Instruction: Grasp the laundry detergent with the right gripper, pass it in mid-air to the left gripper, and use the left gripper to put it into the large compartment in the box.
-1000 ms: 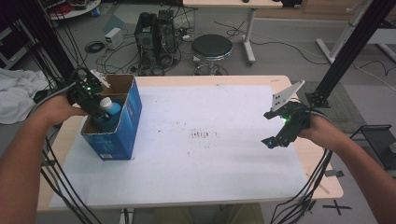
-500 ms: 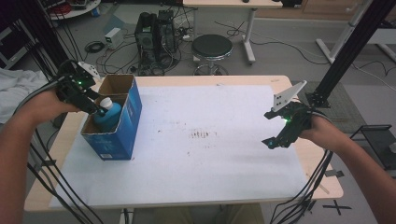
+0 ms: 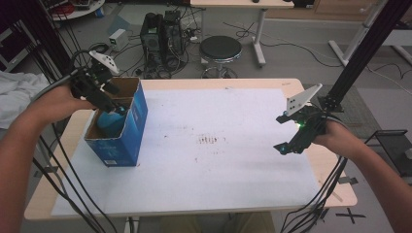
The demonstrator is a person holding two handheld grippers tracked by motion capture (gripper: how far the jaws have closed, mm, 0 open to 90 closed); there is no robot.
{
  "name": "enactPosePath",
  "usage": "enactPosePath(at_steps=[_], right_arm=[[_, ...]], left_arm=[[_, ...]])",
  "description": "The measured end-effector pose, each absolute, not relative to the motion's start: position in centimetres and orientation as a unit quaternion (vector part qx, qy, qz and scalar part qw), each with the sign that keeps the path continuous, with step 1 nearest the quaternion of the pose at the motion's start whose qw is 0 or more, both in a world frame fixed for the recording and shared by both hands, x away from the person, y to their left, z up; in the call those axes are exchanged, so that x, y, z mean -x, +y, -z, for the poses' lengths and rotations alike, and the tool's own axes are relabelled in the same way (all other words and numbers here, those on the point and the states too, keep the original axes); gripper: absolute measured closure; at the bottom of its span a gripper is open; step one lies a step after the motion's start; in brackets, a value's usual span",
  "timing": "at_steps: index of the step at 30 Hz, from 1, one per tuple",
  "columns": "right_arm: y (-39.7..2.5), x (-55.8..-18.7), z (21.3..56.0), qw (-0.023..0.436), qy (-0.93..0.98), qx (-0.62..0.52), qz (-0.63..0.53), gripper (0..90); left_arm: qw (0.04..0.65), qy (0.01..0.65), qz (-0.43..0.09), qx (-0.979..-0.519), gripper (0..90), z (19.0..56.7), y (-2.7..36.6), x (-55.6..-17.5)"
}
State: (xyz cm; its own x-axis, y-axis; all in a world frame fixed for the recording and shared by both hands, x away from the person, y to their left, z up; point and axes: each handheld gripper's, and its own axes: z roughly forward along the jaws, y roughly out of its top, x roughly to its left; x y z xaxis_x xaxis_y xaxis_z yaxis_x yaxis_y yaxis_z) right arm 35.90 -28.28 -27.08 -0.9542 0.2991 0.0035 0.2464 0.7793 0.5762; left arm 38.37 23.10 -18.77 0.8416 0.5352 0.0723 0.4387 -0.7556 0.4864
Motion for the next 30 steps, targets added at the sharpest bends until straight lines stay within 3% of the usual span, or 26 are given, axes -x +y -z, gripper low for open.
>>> enactPosePath(at_steps=[12,30], right_arm=[[-28.3,-35.8,27.1,0.047,0.941,-0.144,-0.301,1.1],[-28.0,-36.1,27.2,0.041,0.942,-0.144,-0.299,1.1]], left_arm=[[0.254,0.232,-0.091,-0.935,22.1,18.5,17.9,-39.1],[0.202,0.155,-0.088,-0.963,21.7,19.7,10.1,-41.0]])
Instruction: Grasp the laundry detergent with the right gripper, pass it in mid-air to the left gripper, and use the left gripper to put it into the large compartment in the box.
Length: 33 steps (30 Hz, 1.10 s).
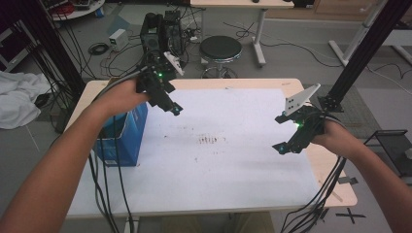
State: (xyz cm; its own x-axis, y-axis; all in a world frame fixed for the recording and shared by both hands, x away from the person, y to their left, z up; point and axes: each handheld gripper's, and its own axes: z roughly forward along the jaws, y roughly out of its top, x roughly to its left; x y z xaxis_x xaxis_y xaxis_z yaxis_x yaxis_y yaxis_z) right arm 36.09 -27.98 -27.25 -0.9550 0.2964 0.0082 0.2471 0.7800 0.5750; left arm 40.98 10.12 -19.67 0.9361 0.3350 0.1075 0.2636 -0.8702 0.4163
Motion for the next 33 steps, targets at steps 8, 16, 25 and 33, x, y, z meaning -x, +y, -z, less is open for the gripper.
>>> enactPosePath(at_steps=[8,16,25,33], right_arm=[[-27.8,-36.1,27.2,0.042,0.942,-0.143,-0.3,1.1],[-27.7,-36.1,27.1,0.039,0.942,-0.147,-0.3,1.1],[-27.1,-36.6,26.9,0.035,0.943,-0.139,-0.3,1.1],[-26.9,-37.1,26.7,0.035,0.944,-0.138,-0.298,1.1]], left_arm=[[0.209,0.153,-0.097,-0.961,11.5,20.5,8.5,-41.8],[0.201,0.152,-0.085,-0.964,11.6,21.2,8.1,-42.2],[0.188,0.141,-0.09,-0.968,11.6,21.8,7.5,-42.7],[0.187,0.138,-0.089,-0.969,11.6,21.9,7.0,-43.3]])
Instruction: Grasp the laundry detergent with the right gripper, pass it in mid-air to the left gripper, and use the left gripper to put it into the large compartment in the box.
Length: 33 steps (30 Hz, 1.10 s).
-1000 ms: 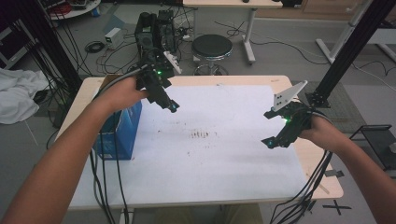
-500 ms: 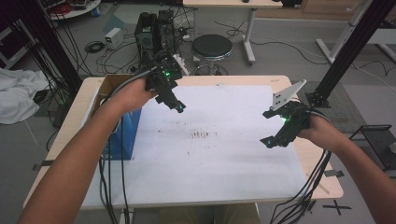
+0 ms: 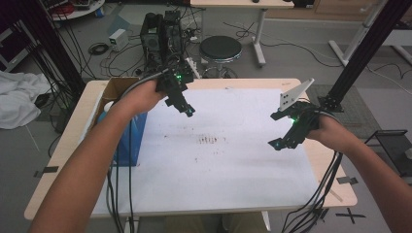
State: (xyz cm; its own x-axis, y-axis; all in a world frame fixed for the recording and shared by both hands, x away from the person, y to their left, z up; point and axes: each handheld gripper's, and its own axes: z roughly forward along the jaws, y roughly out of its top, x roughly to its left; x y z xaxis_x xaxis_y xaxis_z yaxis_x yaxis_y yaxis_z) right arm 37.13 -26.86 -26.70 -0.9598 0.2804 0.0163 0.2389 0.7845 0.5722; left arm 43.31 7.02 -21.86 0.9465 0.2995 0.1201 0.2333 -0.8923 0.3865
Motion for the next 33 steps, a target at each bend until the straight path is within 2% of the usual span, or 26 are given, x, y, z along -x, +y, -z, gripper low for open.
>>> enactPosePath(at_steps=[12,33], right_arm=[[-26.3,-37.4,26.7,0.034,0.946,-0.132,-0.293,1.1],[-26.1,-37.3,26.7,0.033,0.948,-0.128,-0.289,1.1]], left_arm=[[0.16,0.103,-0.08,-0.978,11.6,21.6,5.7,-43.5],[0.167,0.108,-0.082,-0.976,11.5,21.7,5.4,-43.2]])
